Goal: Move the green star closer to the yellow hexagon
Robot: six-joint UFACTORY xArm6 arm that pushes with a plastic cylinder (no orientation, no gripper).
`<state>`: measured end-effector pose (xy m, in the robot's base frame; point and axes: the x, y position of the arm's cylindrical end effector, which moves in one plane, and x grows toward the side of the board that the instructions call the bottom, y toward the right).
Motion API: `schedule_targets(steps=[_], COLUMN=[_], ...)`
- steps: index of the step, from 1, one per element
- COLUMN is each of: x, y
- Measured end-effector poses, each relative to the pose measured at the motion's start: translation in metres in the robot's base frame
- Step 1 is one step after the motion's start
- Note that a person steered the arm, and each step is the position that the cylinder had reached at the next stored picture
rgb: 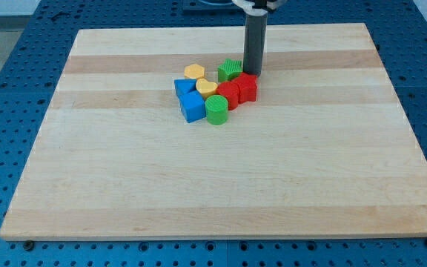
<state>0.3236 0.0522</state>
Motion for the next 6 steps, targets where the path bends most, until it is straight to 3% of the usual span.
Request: schedule_targets(steps=[6], x=[-0.009], y=[-0.043])
